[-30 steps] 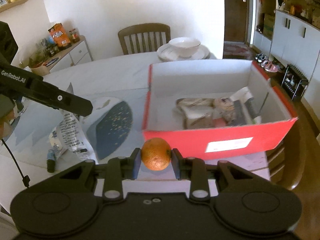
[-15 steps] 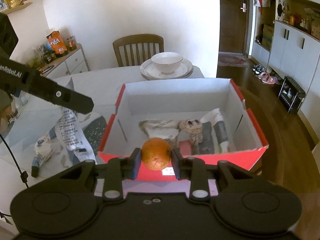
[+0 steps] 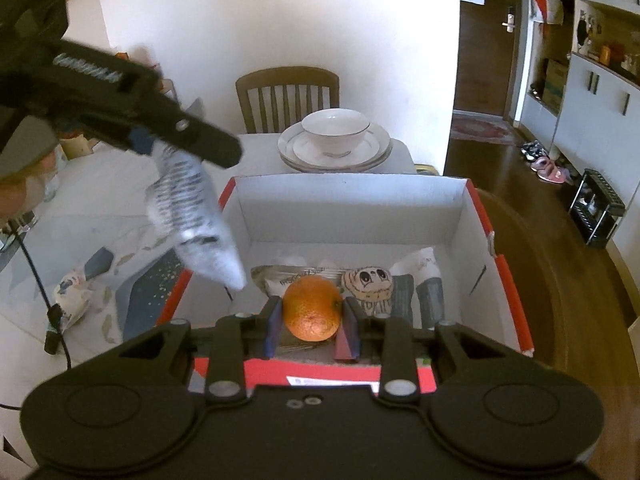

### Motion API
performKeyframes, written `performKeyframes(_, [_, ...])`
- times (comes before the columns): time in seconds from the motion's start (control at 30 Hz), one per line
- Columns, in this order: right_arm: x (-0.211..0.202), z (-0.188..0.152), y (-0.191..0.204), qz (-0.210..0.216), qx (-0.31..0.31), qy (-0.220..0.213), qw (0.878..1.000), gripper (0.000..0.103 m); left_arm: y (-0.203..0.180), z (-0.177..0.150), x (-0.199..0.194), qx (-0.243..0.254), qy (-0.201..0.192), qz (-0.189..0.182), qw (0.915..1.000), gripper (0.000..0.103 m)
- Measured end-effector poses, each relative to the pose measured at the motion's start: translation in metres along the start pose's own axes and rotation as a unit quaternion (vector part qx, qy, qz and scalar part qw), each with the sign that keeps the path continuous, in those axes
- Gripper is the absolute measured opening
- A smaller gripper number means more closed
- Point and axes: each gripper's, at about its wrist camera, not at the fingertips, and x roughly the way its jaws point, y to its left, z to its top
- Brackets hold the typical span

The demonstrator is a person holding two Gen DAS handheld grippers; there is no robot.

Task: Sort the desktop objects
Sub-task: 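Lower the sachet with left tool while right tool lowers the orange into the box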

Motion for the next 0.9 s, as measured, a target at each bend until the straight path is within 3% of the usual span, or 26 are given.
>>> performKeyframes(0.37, [0.034, 0.006, -0.007, 0.020, -0.011, 0.035, 0.999, 0.031, 0.002, 0.033, 0.045, 0.016, -0.007, 0.040, 0.9990, 0.068])
performKeyframes(0.9, [0.080, 0.004, -0.001, 0.063, -0.014, 0.099, 0.993, 0.031, 0.004, 0.039, 0.112, 0.054, 0.039, 0.076, 0.9949, 0.068])
